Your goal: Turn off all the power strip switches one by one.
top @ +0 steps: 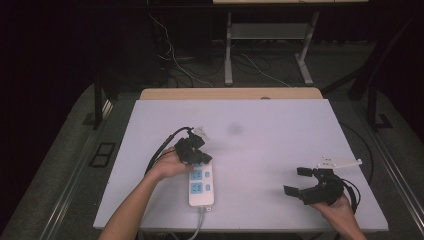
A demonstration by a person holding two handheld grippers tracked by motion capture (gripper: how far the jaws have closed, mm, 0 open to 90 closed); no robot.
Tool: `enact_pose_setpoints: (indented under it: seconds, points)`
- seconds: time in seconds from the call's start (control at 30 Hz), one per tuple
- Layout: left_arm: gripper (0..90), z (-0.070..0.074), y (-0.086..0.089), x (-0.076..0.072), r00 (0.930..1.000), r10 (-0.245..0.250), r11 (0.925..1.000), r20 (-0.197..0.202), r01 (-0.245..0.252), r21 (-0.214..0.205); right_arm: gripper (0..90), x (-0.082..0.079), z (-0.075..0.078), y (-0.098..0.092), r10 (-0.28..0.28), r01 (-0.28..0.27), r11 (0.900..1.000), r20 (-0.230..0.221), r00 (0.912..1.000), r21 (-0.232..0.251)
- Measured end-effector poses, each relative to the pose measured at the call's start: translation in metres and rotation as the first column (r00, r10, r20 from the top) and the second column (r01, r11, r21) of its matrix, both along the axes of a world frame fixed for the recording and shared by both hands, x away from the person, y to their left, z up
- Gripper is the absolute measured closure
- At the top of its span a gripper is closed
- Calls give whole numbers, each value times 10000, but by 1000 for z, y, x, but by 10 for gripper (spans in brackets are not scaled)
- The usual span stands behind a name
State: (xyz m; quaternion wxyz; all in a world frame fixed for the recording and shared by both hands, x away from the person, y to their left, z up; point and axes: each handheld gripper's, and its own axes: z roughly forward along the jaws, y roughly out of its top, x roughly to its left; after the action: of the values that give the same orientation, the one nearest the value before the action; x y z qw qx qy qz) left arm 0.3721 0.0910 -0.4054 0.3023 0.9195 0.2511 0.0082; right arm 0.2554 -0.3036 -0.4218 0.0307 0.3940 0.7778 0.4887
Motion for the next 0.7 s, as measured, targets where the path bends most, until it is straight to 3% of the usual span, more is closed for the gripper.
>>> enact_pose_setpoints:
  seconds: [0.57,0.7]
  points:
    - [895,-1,4,5,9985,211,9995,-496,-222,-212,7,-1,0,1,-1,1,10000,63,10000,-5]
    - [896,-1,4,4,9988,217,9996,-450,-223,-148,7,-1,1,0,-11,11,10000,76,10000,5]
